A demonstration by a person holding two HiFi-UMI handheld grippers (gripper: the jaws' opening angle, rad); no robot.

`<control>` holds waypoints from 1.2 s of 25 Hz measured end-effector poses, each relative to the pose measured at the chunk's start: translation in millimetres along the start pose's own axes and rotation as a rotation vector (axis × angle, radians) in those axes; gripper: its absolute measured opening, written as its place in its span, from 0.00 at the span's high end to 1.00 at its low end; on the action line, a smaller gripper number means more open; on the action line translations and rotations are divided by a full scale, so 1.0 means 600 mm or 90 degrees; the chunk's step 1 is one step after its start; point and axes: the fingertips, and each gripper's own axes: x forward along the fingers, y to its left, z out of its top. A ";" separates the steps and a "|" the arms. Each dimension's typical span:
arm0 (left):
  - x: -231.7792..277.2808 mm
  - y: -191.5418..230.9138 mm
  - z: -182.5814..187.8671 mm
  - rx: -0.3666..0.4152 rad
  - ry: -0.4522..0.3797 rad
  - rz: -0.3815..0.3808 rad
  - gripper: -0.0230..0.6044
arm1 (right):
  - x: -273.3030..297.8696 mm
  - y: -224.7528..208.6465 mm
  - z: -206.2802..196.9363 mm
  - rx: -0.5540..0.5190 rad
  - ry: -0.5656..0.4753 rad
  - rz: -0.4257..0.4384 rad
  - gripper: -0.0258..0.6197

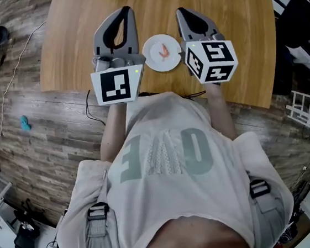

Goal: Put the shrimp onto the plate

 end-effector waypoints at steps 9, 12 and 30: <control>0.005 -0.033 0.097 0.023 -0.071 -0.044 0.95 | -0.112 -0.002 0.134 -0.056 -0.212 -0.066 0.93; 0.005 -0.043 0.122 0.032 -0.094 -0.054 0.95 | -0.123 -0.004 0.130 -0.051 -0.215 -0.074 0.93; 0.008 -0.065 0.143 0.038 -0.119 -0.078 0.95 | -0.132 -0.015 0.115 -0.007 -0.191 -0.064 0.93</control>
